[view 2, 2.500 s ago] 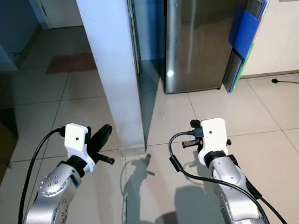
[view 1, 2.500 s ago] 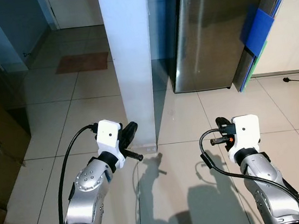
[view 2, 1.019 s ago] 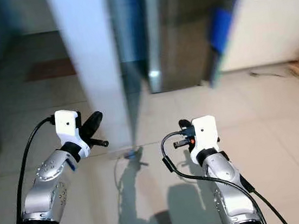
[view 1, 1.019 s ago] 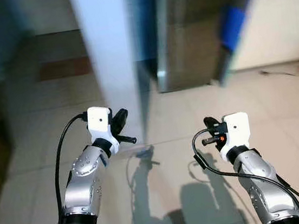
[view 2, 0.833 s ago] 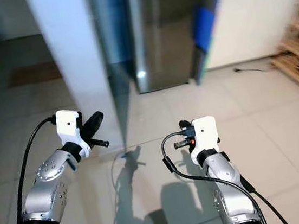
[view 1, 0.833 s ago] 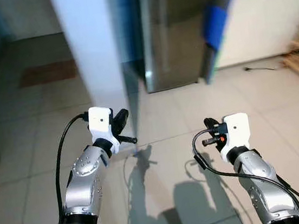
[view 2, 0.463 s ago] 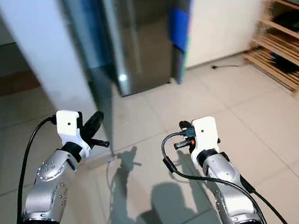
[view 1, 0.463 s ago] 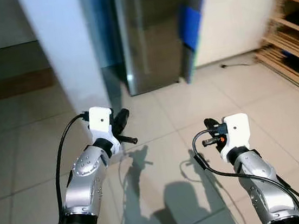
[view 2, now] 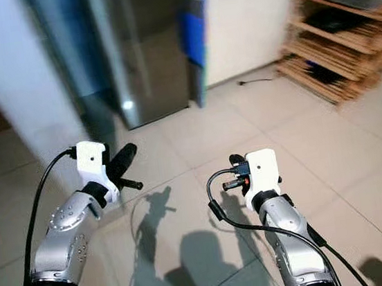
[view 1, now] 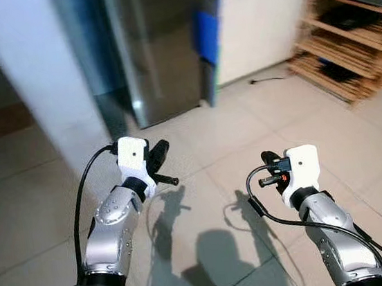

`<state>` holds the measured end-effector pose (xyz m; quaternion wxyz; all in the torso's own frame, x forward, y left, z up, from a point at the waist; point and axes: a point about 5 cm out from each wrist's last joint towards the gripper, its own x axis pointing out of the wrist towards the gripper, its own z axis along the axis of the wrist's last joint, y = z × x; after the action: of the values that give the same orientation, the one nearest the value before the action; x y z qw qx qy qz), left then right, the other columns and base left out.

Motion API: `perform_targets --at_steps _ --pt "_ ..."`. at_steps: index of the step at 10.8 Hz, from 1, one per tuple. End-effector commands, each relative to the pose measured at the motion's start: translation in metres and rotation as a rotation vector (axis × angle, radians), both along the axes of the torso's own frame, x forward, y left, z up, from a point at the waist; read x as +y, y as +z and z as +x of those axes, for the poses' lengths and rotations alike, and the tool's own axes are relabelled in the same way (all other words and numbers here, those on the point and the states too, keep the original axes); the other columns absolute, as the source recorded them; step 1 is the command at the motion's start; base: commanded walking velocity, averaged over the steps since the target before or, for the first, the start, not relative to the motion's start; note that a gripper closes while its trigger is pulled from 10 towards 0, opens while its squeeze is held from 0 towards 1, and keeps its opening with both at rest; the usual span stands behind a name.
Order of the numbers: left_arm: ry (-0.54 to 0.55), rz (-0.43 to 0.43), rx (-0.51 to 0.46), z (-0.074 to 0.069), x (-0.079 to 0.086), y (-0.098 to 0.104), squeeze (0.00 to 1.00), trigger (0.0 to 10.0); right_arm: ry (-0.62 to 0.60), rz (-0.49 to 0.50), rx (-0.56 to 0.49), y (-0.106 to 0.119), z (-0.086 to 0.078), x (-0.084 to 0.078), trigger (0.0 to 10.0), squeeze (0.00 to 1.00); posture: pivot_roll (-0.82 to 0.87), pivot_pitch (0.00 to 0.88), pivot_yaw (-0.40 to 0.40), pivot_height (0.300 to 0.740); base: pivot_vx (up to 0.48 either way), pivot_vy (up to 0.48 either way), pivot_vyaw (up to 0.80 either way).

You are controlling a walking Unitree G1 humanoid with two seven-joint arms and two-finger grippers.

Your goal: Setting the table

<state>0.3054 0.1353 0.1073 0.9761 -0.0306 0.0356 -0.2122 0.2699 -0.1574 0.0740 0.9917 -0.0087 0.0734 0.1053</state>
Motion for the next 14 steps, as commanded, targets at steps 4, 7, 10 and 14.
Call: perform_targets --at_steps 4,7,10,14 --pt "-0.032 0.044 -0.02 0.0 -0.001 0.001 0.0 10.0 -0.011 -0.003 0.009 -0.001 0.0 -0.002 10.0 0.0 -0.02 0.011 0.002 0.74 0.0 0.0 -0.66" --pt "-0.063 0.041 -0.025 0.0 -0.004 0.003 0.0 10.0 -0.016 -0.002 0.011 -0.001 0.002 -0.004 10.0 0.0 -0.02 0.018 0.003 0.74 0.0 0.0 -0.64" --pt "-0.114 0.041 -0.033 -0.003 -0.011 0.002 0.0 10.0 -0.019 -0.002 0.014 -0.002 0.002 -0.004 10.0 0.0 -0.03 0.015 0.005 0.74 0.0 0.0 -0.63" --pt "-0.144 0.043 -0.045 -0.004 -0.012 0.002 0.0 10.0 -0.013 -0.009 0.016 -0.003 0.002 -0.005 10.0 0.0 -0.02 0.0 0.001 0.74 0.0 -0.296 -0.62"
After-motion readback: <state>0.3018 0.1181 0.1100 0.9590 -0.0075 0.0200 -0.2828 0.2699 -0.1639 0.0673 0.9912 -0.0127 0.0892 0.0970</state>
